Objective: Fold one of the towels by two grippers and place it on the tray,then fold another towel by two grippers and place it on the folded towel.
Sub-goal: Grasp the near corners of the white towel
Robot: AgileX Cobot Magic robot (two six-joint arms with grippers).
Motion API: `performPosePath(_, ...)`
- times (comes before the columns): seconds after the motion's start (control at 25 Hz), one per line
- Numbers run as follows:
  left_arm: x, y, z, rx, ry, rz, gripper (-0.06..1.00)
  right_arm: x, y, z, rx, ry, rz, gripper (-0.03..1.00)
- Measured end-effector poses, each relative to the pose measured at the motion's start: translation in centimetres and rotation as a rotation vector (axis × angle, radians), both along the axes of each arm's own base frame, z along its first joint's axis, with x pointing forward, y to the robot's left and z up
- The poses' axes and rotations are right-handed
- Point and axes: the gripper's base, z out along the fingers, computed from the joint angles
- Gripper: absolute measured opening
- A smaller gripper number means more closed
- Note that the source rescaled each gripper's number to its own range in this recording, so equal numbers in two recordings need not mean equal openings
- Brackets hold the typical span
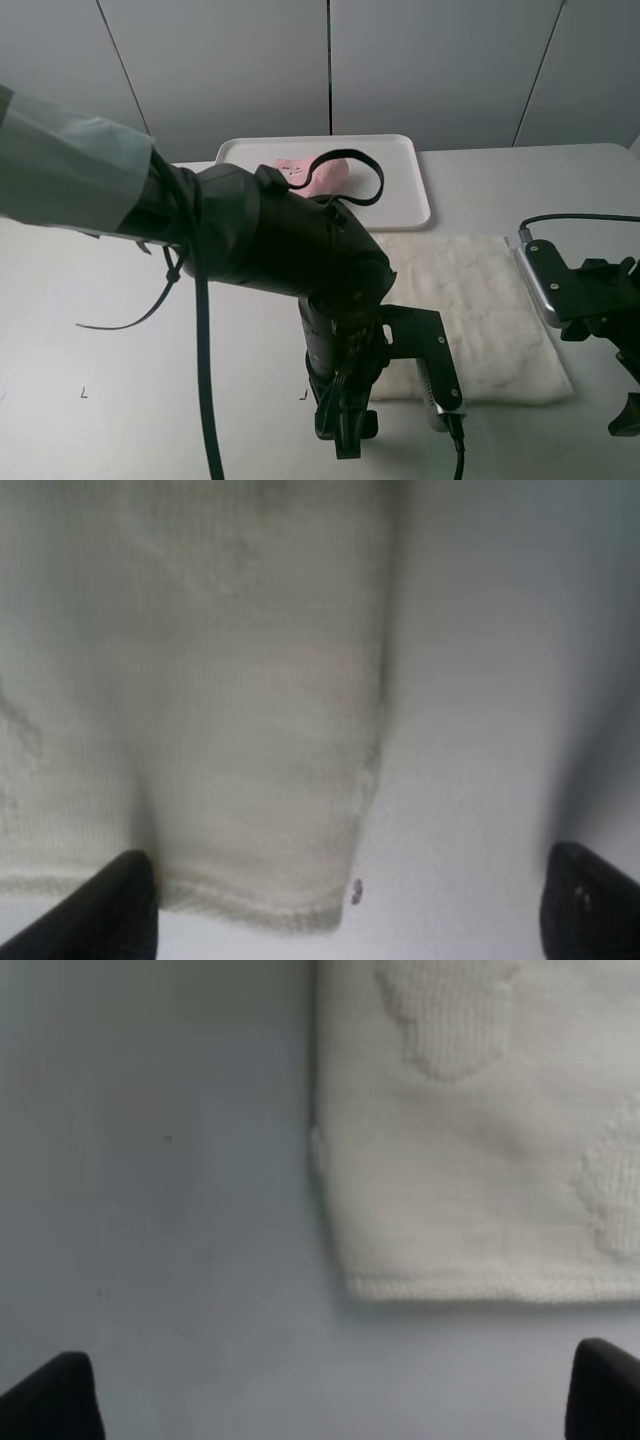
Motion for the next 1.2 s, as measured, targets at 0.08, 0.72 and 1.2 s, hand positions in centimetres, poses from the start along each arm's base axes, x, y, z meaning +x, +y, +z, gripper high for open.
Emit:
performPosePath(0.08, 0.1, -0.2, 0.1, -0.004, -0.002, 0.000, 0.98, 0.1, 0.0, -0.3, -0.001, 0.002, 0.000, 1.00)
performPosePath(0.72, 0.8, -1.5, -0.5, 0.079, 0.031, 0.002, 0.98, 0.5, 0.0, -0.4, 0.005, -0.042, 0.021, 1.00)
performPosePath(1.2, 0.8, -1.5, -0.8, 0.087, 0.032, 0.001, 0.98, 0.6, 0.7, -0.4, 0.081, -0.057, 0.026, 1.00)
